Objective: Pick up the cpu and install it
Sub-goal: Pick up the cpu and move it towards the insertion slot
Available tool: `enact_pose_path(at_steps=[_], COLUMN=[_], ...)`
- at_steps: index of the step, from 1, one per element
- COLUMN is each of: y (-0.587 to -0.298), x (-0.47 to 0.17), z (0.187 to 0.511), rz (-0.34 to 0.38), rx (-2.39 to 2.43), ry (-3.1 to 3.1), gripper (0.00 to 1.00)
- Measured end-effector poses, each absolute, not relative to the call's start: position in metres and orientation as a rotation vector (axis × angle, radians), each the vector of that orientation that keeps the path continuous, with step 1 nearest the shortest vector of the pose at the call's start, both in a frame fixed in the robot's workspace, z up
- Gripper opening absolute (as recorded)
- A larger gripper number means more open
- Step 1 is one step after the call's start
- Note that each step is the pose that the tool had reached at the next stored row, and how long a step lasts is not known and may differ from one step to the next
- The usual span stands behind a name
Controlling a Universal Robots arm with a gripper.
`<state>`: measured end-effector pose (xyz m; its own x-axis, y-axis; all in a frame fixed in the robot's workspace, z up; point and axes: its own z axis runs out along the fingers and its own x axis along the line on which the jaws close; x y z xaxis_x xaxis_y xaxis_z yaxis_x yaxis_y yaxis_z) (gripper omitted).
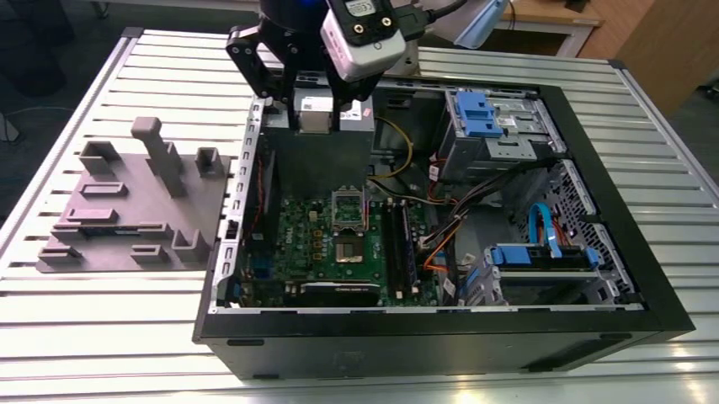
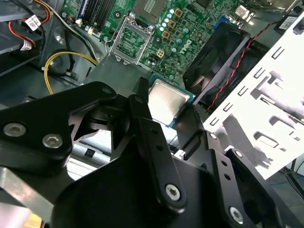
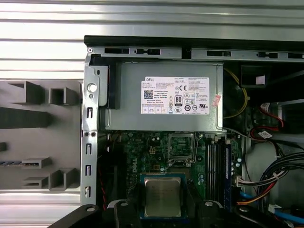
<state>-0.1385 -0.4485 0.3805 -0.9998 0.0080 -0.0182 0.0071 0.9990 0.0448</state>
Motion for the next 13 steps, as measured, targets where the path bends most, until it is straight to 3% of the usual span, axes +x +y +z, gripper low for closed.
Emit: enact_pose_path(at_steps=[13], y=[-0.4485], x=[-0.1346], z=[0.3806], rz=[0.07], rx=[0.011], ry=[3.122], gripper=[0.47])
